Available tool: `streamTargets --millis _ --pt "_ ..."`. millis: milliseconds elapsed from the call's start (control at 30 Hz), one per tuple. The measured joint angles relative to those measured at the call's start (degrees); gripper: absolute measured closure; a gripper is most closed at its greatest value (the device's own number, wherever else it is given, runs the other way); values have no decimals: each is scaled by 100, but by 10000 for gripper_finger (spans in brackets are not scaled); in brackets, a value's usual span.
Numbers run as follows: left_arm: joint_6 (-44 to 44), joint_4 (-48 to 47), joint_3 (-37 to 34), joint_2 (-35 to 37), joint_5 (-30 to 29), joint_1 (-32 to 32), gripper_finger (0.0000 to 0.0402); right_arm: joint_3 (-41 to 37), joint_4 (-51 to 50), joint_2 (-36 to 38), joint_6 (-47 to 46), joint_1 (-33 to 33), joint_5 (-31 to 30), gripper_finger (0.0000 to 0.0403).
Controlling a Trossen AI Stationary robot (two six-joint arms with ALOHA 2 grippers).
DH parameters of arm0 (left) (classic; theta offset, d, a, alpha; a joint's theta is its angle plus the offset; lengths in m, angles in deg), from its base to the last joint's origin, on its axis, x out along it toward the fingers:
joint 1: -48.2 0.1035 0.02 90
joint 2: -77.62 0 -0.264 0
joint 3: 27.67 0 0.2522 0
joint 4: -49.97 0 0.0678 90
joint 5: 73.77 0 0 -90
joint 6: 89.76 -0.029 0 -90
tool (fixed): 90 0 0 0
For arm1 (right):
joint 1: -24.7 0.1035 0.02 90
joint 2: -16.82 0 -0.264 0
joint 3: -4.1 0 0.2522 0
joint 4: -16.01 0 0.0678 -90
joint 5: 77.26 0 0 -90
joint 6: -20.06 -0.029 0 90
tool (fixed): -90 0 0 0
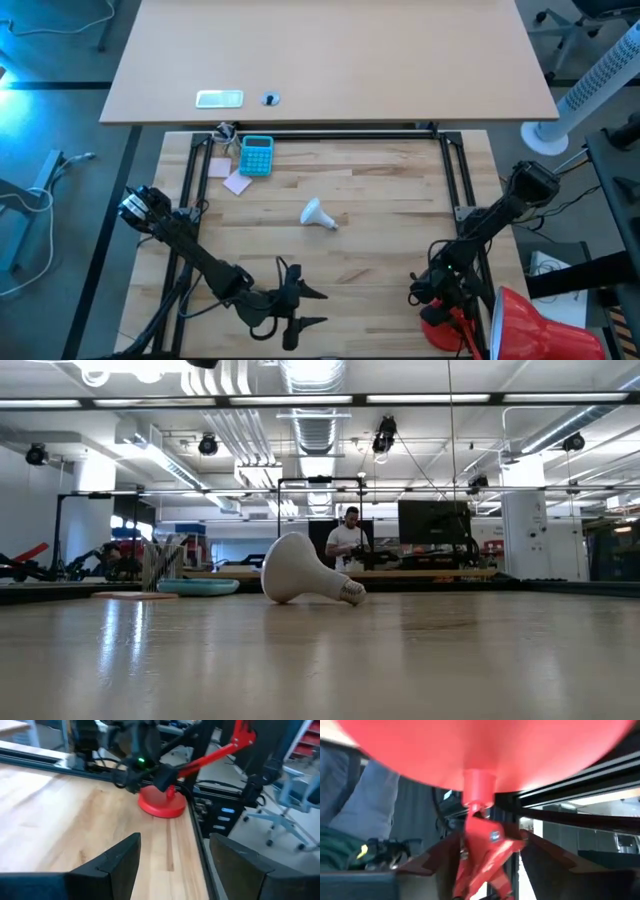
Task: Screw lightbulb
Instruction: Insert the light bulb into the red lamp
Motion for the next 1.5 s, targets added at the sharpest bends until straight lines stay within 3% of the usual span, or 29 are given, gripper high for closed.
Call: streamTargets --millis 367,667,867,1033,1200,1500 --pt "137 -1823 0 1140 -292 51 189 -12 406 -387 218 -382 178 335" --pt "146 -2930 -32 1855 -448 62 212 -5 326 -358 684 -1765 65 327" --pt "366 -2758 -372 1854 -434 62 212 97 288 -360 982 -2826 1 327" --pt "420 -1716 -836 1537 -373 62 212 338 461 -358 1240 -3593 -400 301" --pt "244 -772 -943 975 -87 62 212 585 427 -323 1711 -4129 -852 249" --pt "-175 -321 -159 -29 -20 31 186 819 114 163 2398 -4944 -1115 139"
